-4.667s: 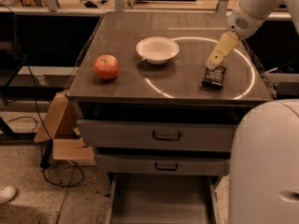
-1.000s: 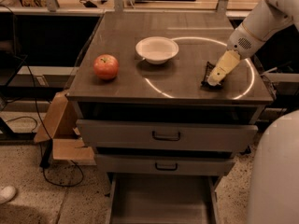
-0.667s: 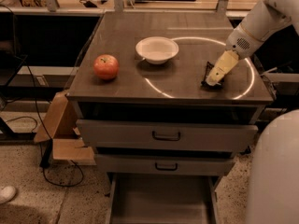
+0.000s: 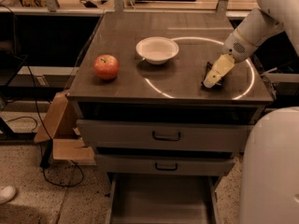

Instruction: Place rxbar chocolate into bottom drawer

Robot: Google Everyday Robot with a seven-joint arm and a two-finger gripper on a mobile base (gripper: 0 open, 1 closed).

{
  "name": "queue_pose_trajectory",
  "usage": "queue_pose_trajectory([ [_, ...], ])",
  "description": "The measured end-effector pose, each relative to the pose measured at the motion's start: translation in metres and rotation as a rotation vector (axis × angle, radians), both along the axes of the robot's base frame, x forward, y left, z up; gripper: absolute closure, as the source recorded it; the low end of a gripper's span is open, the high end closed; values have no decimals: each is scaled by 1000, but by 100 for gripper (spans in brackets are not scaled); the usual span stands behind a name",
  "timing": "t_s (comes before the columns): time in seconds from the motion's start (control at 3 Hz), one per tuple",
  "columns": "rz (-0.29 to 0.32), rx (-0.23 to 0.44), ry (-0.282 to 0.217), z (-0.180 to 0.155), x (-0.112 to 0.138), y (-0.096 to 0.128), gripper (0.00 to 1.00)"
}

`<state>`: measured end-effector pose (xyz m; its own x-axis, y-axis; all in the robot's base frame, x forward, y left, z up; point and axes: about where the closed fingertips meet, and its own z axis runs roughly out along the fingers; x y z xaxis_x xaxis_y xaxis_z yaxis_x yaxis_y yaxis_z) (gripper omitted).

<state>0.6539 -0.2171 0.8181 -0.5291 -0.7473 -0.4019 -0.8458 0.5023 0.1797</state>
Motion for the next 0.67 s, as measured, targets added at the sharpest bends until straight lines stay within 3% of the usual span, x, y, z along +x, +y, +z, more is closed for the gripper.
queue_pose_trajectory([
  [0.67, 0, 1, 0, 0, 0, 0, 42],
])
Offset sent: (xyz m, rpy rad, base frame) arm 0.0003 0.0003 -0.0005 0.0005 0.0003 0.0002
